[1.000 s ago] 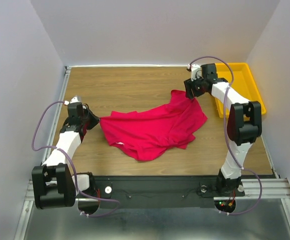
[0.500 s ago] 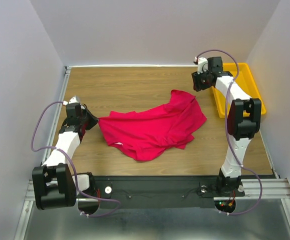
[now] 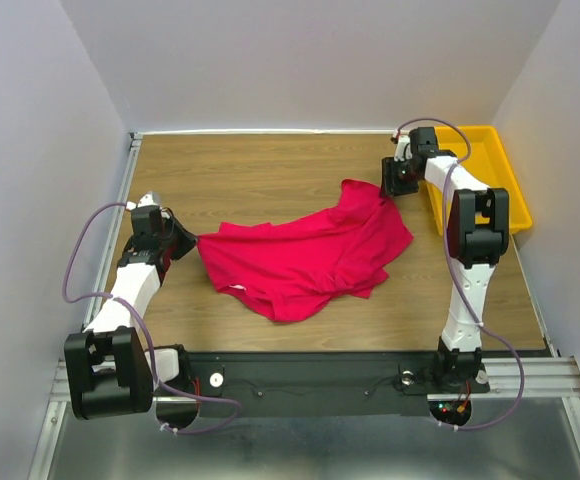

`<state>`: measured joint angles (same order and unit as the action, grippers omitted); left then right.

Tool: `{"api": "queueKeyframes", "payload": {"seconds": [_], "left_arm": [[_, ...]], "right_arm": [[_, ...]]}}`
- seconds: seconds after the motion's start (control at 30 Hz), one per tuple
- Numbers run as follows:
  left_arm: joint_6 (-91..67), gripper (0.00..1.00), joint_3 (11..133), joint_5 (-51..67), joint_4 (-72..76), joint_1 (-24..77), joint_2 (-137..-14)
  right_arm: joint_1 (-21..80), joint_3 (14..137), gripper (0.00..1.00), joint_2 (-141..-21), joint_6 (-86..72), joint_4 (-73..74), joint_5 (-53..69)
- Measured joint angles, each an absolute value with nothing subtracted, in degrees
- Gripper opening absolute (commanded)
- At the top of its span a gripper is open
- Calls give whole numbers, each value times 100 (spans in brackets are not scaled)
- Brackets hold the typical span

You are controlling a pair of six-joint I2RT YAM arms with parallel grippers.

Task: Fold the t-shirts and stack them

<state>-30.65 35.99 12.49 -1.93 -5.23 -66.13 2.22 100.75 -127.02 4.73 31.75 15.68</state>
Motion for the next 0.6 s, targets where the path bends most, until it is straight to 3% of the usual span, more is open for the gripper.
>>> {"api": "queueKeyframes", "payload": {"seconds": [0.1, 0.3, 0.6], "left_arm": [[-3065, 0, 3599, 1262, -183, -537, -6613], [-3065, 0, 3544, 1291, -123, -537, -6613], [-3057, 0, 3527, 1291, -106, -537, -6613]], "right_arm": [[222, 10121, 24, -12737, 333, 3175, 1658], [222, 10123, 1, -12801, 204, 3199, 1798], [222, 10189, 1, -12536, 213, 3218, 1791]]}}
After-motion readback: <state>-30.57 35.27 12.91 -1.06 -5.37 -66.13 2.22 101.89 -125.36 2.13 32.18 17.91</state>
